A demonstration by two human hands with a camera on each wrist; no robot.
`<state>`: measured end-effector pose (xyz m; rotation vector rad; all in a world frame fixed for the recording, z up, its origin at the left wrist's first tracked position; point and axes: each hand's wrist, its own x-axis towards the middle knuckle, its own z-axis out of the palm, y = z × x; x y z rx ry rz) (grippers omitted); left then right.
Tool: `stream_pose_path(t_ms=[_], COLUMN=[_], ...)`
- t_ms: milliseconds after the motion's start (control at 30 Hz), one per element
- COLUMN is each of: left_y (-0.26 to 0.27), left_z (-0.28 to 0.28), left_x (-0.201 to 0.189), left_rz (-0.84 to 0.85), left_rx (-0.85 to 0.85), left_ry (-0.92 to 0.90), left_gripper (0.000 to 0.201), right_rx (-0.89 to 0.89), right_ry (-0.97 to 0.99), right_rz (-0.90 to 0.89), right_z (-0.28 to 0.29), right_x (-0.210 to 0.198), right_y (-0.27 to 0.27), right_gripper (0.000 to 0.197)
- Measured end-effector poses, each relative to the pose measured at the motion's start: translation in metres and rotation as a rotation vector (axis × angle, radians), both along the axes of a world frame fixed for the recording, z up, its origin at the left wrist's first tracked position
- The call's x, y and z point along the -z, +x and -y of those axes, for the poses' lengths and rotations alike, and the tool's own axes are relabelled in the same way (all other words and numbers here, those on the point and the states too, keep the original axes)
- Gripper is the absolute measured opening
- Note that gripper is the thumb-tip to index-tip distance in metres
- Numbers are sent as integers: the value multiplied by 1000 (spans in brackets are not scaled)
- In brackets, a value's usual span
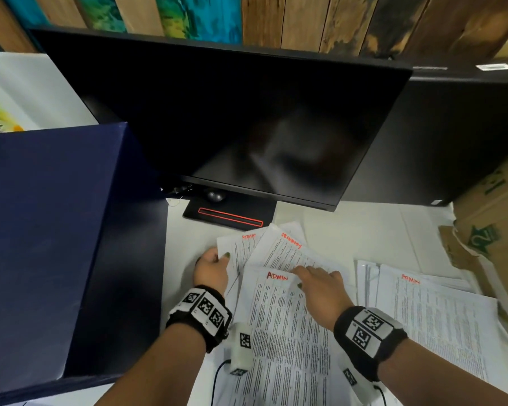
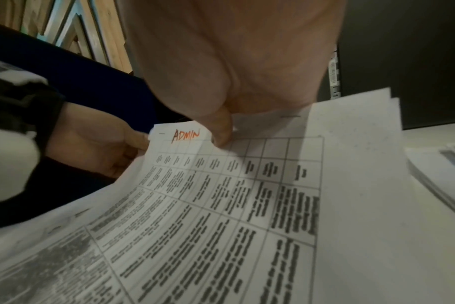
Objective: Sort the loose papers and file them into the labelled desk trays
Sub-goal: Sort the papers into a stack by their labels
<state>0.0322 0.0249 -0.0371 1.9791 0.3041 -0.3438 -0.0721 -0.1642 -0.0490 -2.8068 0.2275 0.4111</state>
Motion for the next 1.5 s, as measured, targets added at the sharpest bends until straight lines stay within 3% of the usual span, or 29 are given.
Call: stream_pose_path(t_ms=[100,300,500,667,767,967,1133,1300,1500], left_y=[-14,-16,-25,-29,-29,-29,-36,-60,-69], left_z=[3,2,0,-2,0,1,3,12,18], left_x=[-28,-75,-140,-163,-155,-111,-64,-45,-42], left_rz=[235,496,839,1055,983,640,346,232,137], left_rx=[41,38,-59,-103,-86,65,240,359,283], left_ry=[73,-53,-173,-258,-249,-213,-126,-143,-300], left_gripper=[16,14,15,24,25,17,14,19,28], right_rx=[34,50,23,-31,-22,40,138,213,213], right_ry=[20,77,152,137,137,190,251,313,307], right_rz=[28,54,60,91,127,171,181,146,94], right_z=[6,8,5,3,5,19,32,26,23], right_x=[1,-4,-16,-24,-38,-83,-89,-83,-77], right_y=[-3,-16,-28,-39,-44,-44,-35,-24,-13], right_gripper=[51,29,33,30,24,25,27,71,45])
